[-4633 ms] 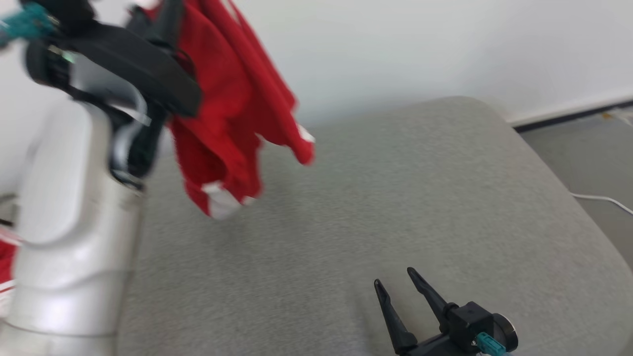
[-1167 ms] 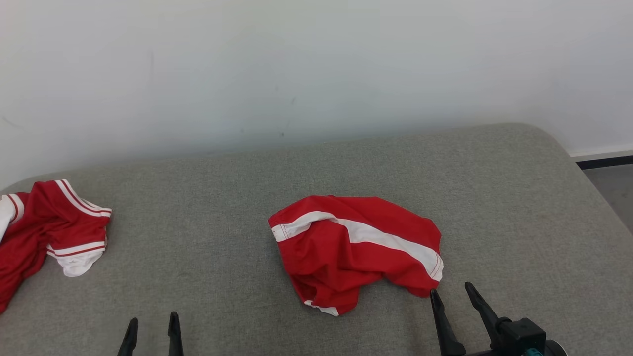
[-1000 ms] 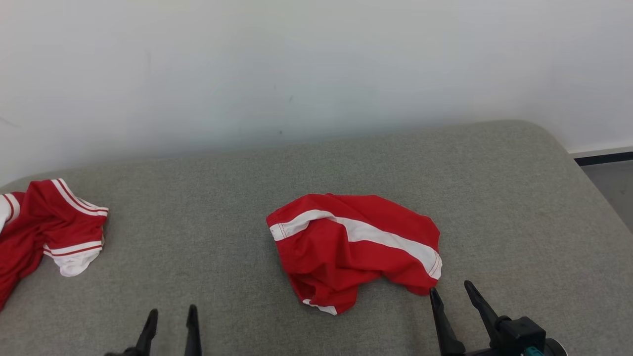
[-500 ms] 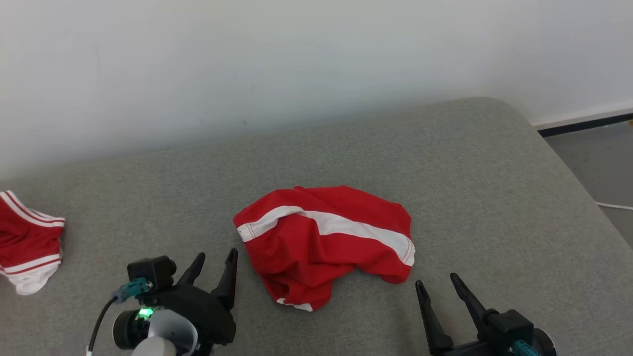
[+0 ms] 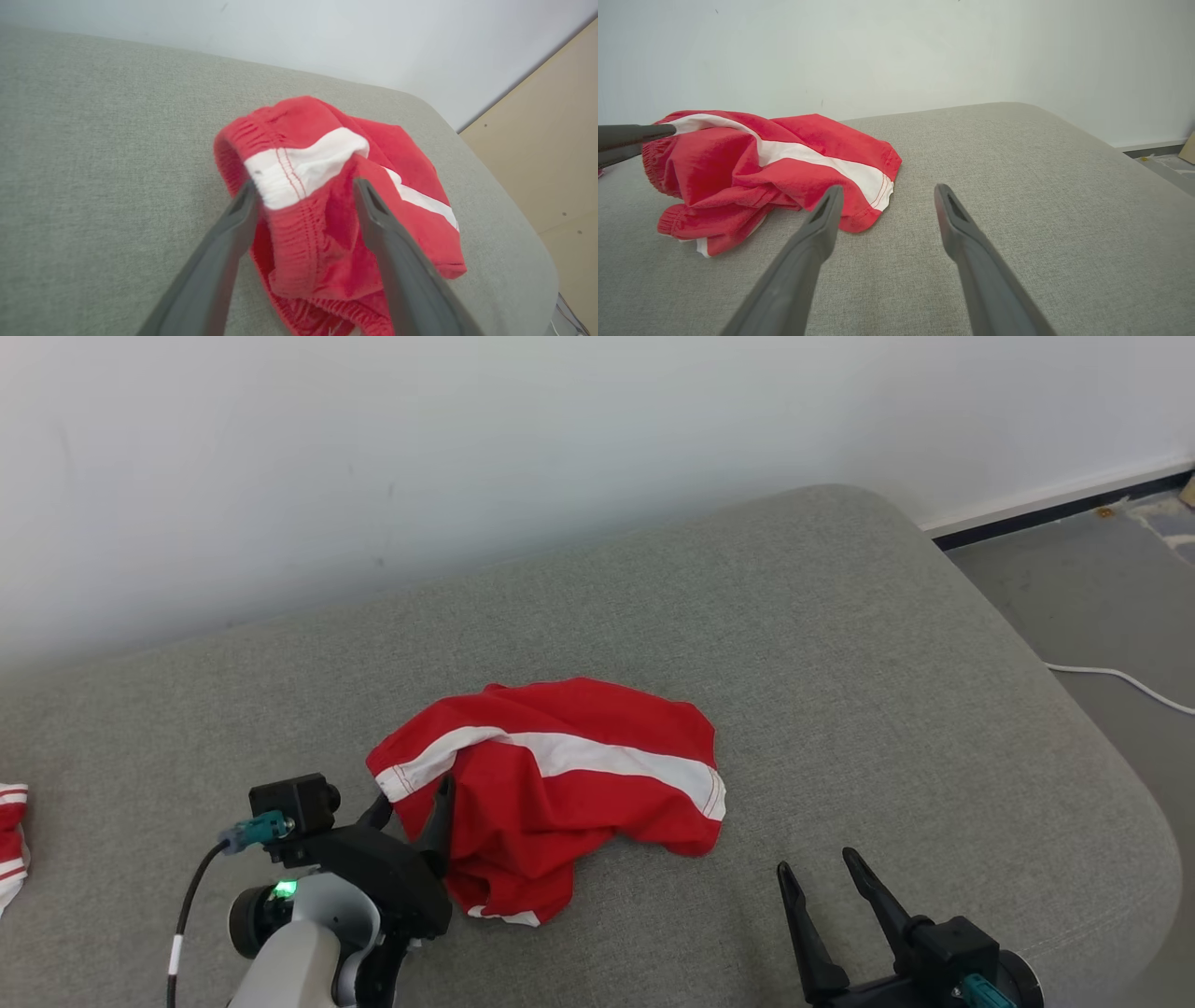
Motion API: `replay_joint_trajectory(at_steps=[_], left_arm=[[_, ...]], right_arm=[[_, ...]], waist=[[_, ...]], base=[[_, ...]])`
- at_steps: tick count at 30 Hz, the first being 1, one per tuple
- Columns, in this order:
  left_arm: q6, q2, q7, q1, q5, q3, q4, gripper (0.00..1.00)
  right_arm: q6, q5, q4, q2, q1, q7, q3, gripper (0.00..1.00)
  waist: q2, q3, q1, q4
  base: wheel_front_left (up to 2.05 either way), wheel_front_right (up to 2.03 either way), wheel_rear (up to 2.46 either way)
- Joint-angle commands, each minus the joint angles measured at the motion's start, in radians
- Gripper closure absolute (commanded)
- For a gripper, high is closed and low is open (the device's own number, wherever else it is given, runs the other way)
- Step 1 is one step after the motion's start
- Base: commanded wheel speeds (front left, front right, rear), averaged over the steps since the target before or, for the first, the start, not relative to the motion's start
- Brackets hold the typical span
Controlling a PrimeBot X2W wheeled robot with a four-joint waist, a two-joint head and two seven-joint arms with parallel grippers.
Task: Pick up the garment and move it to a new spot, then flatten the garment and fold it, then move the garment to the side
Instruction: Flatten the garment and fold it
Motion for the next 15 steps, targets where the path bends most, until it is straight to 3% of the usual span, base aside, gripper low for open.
replay_joint_trajectory(at_steps=[1,2,3,9,15], left_arm=[[-0.007,0.001,-0.009,-0.016,-0.005,-0.005,0.011,0.2],[-0.011,0.001,-0.016,-0.022,-0.006,-0.012,0.017,0.67],[-0.015,0.001,-0.026,-0.027,-0.008,-0.018,0.023,1.0],[-0.043,0.001,-0.086,-0.006,-0.108,-0.057,-0.024,1.0],[-0.049,0.013,-0.04,0.128,-0.285,-0.136,-0.258,1.0]], right_arm=[[-0.002,0.003,0.002,-0.001,-0.007,-0.005,0.001,0.0],[-0.002,0.003,0.003,-0.001,-0.007,-0.006,0.0,0.0],[-0.002,0.004,0.003,-0.001,-0.007,-0.006,-0.001,0.0],[-0.002,0.0,0.005,-0.001,0.008,-0.006,-0.011,0.0],[-0.002,-0.004,0.001,-0.001,0.023,-0.005,-0.023,0.0]], waist=[[-0.0001,-0.001,-0.0001,-0.003],[-0.0001,-0.002,-0.0001,-0.003],[-0.0001,-0.003,-0.0001,-0.003],[-0.0001,-0.017,-0.0001,0.025],[-0.0001,-0.034,-0.0001,0.08]], base=[[0.0,0.0,0.0],[0.0,0.0,0.0],[0.0,0.0,0.0],[0.0,0.0,0.0],[0.0,0.0,0.0]])
